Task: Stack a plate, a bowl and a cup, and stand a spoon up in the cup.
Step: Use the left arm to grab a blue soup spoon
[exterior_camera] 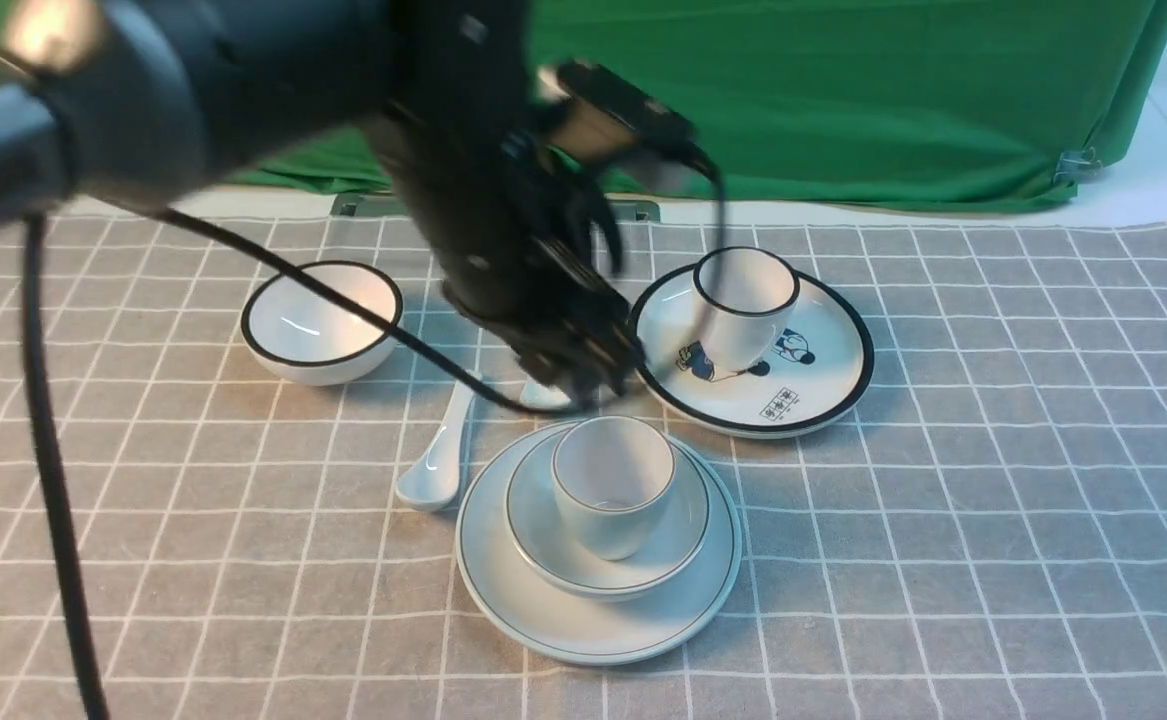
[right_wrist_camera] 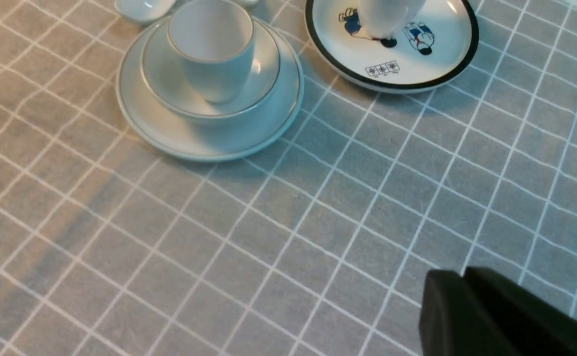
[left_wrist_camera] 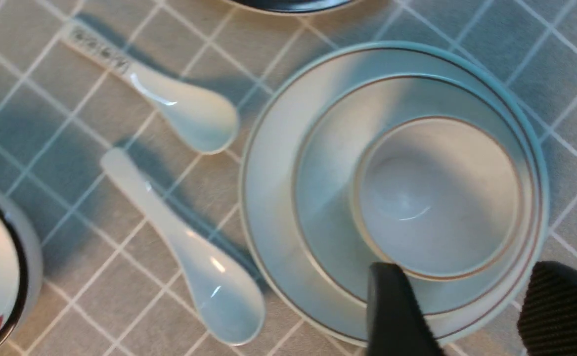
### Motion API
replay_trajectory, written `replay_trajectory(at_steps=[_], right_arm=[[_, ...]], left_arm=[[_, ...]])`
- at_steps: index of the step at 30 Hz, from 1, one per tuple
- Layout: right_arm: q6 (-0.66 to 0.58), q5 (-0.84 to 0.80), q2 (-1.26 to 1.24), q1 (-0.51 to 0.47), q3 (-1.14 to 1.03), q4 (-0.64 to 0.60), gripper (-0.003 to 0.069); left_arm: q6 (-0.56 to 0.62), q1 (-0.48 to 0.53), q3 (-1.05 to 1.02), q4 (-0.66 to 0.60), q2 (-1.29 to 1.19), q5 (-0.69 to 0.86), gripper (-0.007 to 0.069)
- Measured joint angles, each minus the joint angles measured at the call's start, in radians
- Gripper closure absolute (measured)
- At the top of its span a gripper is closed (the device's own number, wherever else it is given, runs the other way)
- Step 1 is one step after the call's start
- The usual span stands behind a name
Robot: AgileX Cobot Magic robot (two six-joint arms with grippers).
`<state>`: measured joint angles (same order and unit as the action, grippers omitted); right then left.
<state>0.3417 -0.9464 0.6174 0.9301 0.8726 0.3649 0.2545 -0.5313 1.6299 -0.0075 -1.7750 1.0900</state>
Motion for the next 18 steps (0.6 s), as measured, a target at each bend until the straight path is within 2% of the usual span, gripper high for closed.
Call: replay_trajectory(at_steps=[3,6,9,14,18], right_arm=[[0.006,0.005,0.0,0.0,0.0,0.0,0.0584],[0.008,0.005,0.0,0.0,0.0,0.0,0.0582],[0.016,0.005,0.0,0.0,0.0,0.0,0.0576],[0.045,0.005,0.0,0.0,0.0,-0.001,0.0572],[0.057,0.004,0.0,0.0,0.0,-0.003,0.0571]], left_arm=[[0.008,0.096,0.0,-0.077,-0.05,-0.038,0.0381],[0.008,0.153,0.0,-0.099,-0.115,-0.08,0.0382],[-0.005,0.181,0.0,-0.062,-0.197,-0.117,0.0344],[-0.139,0.181,-0.001,0.099,-0.27,-0.138,0.0265],[-0.177,0.182,-0.001,0.137,-0.287,-0.176,0.0233]])
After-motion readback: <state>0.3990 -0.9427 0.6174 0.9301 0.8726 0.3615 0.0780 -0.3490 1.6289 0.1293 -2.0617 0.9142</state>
